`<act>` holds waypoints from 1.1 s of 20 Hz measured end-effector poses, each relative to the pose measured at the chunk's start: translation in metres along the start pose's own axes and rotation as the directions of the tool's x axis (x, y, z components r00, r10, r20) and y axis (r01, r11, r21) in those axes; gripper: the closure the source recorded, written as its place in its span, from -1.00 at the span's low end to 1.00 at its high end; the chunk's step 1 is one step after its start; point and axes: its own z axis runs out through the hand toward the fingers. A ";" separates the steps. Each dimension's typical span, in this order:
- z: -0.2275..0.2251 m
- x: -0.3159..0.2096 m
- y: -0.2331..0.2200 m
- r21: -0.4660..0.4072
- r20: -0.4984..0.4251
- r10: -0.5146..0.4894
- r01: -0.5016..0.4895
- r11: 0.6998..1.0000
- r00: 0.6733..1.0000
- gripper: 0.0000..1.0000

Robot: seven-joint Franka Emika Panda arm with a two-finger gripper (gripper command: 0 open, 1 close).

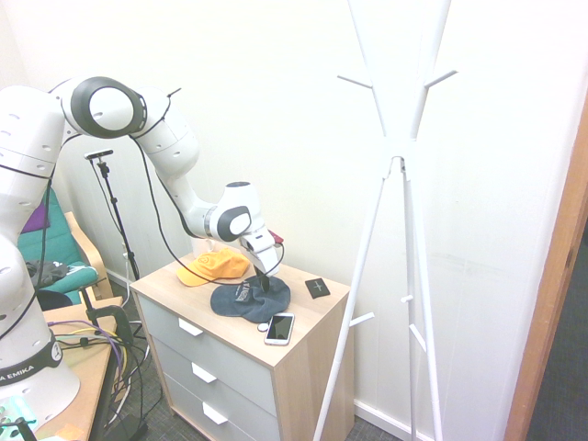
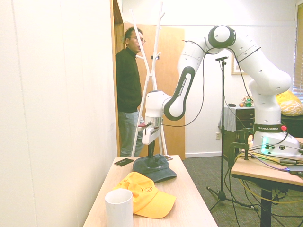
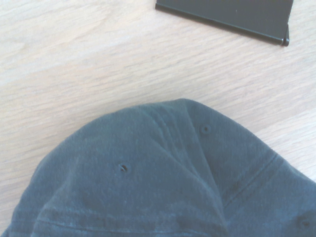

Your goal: Hang the cap

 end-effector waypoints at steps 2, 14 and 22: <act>-0.012 0.000 0.002 -0.023 0.004 -0.017 0.017 1.000 1.000 1.00; -0.185 0.002 0.015 -0.338 -0.322 -0.306 0.193 0.921 0.896 1.00; -0.293 0.046 0.008 -0.500 -0.549 -0.400 0.095 0.861 0.734 1.00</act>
